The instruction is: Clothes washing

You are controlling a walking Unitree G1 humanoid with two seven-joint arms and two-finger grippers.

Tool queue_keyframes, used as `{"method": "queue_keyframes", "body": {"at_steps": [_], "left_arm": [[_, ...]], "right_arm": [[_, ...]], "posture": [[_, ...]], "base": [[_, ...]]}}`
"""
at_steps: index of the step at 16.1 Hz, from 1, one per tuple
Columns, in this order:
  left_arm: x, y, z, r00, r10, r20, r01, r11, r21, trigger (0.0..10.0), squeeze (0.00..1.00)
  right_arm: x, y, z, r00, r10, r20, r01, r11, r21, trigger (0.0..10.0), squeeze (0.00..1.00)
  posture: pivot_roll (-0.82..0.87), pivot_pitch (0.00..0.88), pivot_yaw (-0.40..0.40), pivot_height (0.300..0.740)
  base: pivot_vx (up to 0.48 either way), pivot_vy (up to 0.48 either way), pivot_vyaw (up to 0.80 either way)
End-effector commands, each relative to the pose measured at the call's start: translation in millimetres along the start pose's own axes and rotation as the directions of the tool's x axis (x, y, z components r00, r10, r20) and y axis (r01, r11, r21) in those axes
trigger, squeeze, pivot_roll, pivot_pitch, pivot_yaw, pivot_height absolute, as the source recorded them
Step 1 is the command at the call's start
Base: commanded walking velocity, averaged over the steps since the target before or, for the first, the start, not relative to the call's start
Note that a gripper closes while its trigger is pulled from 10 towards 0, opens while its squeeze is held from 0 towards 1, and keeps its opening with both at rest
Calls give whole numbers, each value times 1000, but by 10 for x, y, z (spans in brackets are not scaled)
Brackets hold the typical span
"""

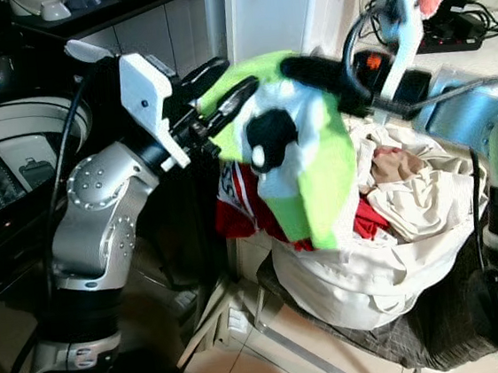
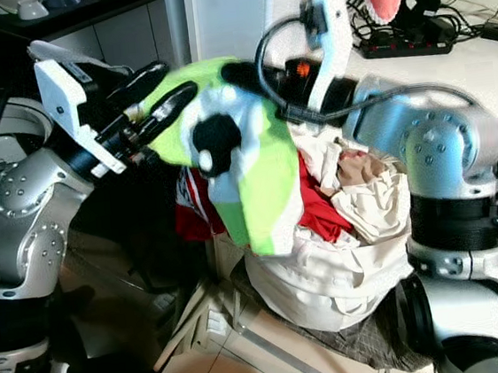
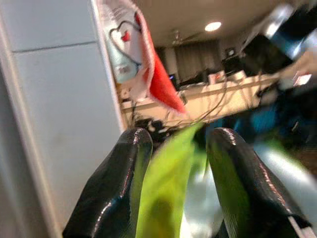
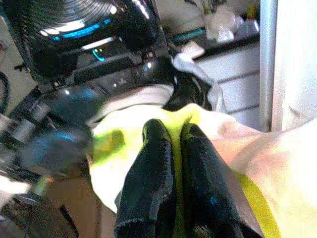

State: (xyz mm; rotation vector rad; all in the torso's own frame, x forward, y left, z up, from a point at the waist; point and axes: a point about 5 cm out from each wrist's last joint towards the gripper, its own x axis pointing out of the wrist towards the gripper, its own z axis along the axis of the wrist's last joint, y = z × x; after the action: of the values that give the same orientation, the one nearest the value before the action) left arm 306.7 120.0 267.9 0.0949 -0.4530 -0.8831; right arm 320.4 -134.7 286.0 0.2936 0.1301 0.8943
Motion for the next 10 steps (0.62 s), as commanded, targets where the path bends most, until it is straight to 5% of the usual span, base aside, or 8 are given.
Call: {"method": "queue_keyframes", "body": {"at_steps": [1, 8, 9, 10], "left_arm": [[49, -24, 103, 999, -37, 34, 37, 999, 0, 10000, 1000], [17, 51, -184, 988, 21, -154, -9, 997, 76, 10000, 1000], [45, 56, -248, 985, 18, -171, -8, 998, 59, 10000, 0], [68, 28, -275, 985, -7, -172, 12, 1000, 27, 10000, 0]], "right_arm": [[-28, 29, 57, 1000, 1, 8, -1, 999, -46, 0, 0], [-40, 99, 63, 998, 59, 8, -59, 995, -76, 0, 0], [-43, 132, 52, 996, 87, 2, -87, 993, -85, 0, 0], [-45, 144, 47, 995, 97, -1, -97, 991, -88, 0, 0]], "posture": [[1, 0, -38, 740], [7, 0, -42, 740], [8, 0, -43, 740], [7, 0, -42, 740]], "base": [[0, 0, 0], [0, 0, 0], [0, 0, 0], [0, 0, 0]]}}
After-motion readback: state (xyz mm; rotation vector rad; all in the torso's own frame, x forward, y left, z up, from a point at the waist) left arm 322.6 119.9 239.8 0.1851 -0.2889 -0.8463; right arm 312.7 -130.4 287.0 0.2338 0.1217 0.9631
